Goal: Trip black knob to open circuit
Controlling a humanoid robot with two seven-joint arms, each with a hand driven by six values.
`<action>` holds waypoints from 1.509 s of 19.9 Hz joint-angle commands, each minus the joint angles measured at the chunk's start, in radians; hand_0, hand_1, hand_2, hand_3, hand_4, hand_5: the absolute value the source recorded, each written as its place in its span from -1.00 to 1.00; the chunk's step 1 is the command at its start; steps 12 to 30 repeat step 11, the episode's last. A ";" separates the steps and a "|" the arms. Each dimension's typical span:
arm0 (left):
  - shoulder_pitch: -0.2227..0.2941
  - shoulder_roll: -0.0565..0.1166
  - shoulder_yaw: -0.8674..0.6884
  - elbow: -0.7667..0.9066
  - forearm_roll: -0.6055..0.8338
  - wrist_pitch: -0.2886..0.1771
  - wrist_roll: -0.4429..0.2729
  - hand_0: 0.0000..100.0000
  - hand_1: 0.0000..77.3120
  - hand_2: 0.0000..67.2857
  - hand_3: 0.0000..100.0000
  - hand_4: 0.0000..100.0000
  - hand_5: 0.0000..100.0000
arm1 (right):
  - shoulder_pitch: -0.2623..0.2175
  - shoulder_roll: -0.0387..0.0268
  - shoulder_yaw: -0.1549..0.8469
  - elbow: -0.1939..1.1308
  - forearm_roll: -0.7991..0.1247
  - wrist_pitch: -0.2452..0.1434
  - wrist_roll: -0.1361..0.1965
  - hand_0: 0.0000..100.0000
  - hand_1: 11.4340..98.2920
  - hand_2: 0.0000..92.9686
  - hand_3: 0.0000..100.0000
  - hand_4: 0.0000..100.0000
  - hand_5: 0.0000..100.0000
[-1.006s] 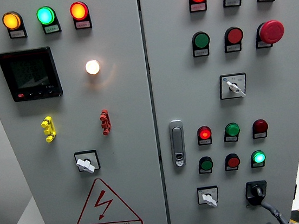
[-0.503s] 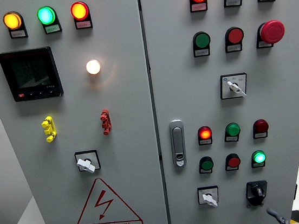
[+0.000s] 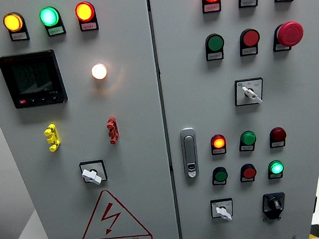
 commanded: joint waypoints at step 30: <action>-0.002 0.001 0.000 0.000 0.000 0.000 0.000 -1.00 -1.00 -0.42 -0.48 -0.80 -0.83 | -0.031 0.0008 0.003 0.037 -0.014 0.000 0.000 1.00 -0.31 -0.96 -0.72 -0.80 -0.52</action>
